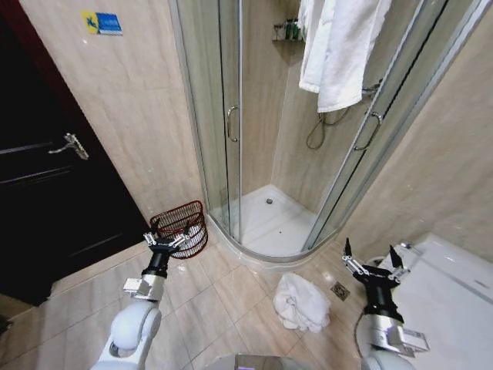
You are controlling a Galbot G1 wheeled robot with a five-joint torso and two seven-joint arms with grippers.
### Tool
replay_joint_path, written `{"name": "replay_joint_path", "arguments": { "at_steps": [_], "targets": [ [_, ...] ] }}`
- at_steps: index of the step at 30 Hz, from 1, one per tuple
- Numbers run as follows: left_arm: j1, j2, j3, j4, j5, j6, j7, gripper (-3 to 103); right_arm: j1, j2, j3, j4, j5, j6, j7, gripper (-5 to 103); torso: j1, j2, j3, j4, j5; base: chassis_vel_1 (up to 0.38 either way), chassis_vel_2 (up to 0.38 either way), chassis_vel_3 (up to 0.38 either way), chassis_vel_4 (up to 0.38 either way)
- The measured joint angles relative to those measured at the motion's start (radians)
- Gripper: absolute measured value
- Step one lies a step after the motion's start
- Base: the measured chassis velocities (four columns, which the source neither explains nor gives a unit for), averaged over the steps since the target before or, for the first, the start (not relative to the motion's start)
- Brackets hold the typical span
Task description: Discard the used towel into the hamper.
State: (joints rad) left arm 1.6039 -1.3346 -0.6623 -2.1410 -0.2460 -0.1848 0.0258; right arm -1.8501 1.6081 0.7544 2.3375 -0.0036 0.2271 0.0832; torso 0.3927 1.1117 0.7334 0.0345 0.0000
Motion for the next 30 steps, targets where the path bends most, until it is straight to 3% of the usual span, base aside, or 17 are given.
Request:
{"name": "replay_joint_path", "arguments": {
  "at_steps": [20, 23, 30],
  "targets": [
    [0.015, -0.002, 0.000, -0.005, 0.012, -0.013, -0.004, 100, -0.004, 0.000, 0.000, 0.004, -0.004, 0.008, 0.001, 100, 0.047, 0.102, 0.056, 0.0000, 0.0000, 0.000, 0.000, 0.000, 0.000],
    [0.017, -0.005, 0.007, -0.003, 0.012, -0.046, -0.006, 100, -0.005, 0.000, 0.002, 0.004, -0.001, 0.008, 0.002, 100, 0.056, 0.123, 0.067, 0.0000, 0.0001, 0.000, 0.000, 0.000, 0.000],
    [0.021, -0.007, 0.011, -0.002, 0.015, -0.054, -0.015, 100, 0.010, 0.000, 0.004, 0.006, 0.008, -0.008, 0.002, 100, 0.061, 0.134, 0.072, 0.0000, 0.0000, 0.000, 0.000, 0.000, 0.000]
  ]
}}
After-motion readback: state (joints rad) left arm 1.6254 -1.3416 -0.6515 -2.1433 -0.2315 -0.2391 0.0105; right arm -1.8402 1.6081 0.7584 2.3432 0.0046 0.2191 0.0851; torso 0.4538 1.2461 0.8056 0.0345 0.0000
